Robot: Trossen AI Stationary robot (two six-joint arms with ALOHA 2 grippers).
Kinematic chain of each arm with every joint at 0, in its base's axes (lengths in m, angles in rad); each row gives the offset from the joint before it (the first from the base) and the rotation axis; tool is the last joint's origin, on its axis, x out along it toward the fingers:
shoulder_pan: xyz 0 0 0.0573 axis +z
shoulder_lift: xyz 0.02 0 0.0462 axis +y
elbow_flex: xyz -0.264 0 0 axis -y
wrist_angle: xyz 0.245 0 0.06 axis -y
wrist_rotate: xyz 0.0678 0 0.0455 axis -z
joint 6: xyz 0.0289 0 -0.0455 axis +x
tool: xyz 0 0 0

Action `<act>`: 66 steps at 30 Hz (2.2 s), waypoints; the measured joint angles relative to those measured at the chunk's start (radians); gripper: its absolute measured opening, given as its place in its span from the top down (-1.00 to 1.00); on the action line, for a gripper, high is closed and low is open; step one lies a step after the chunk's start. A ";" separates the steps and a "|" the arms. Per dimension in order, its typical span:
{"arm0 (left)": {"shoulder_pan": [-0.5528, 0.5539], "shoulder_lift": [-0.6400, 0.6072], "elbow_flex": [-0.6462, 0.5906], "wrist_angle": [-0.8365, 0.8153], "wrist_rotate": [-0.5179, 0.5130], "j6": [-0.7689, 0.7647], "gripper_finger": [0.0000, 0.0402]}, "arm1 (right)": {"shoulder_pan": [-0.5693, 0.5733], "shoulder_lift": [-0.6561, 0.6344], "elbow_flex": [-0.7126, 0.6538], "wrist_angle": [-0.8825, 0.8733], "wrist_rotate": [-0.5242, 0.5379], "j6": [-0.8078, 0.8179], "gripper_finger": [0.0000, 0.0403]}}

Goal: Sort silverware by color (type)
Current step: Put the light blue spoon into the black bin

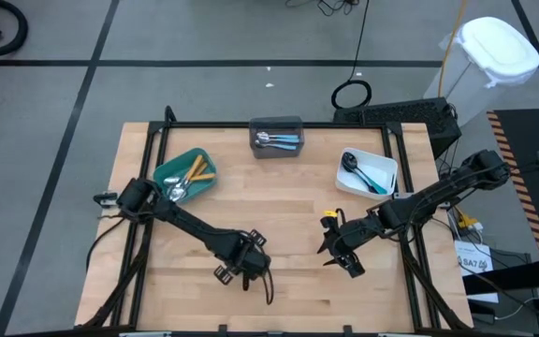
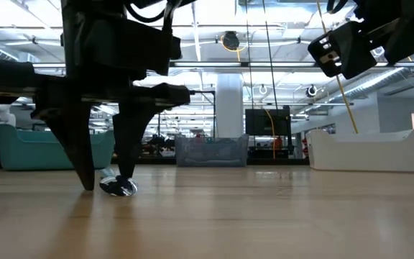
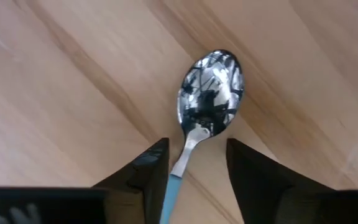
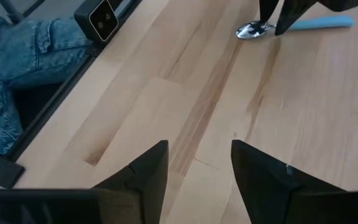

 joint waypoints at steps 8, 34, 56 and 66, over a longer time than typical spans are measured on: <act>0.028 0.020 -0.001 0.000 0.045 0.015 0.56 | 0.000 0.000 0.000 -0.012 0.000 0.025 0.16; 0.038 0.023 0.005 0.075 -0.063 -0.258 0.95 | 0.000 0.000 0.000 -0.033 0.004 0.023 0.16; -0.017 0.029 0.449 -0.110 -0.420 -0.333 0.96 | 0.000 0.000 0.000 -0.191 0.073 0.058 0.16; -0.080 0.015 0.589 -0.245 -0.832 -0.409 0.95 | 0.040 0.000 -0.064 -0.085 0.191 0.104 0.16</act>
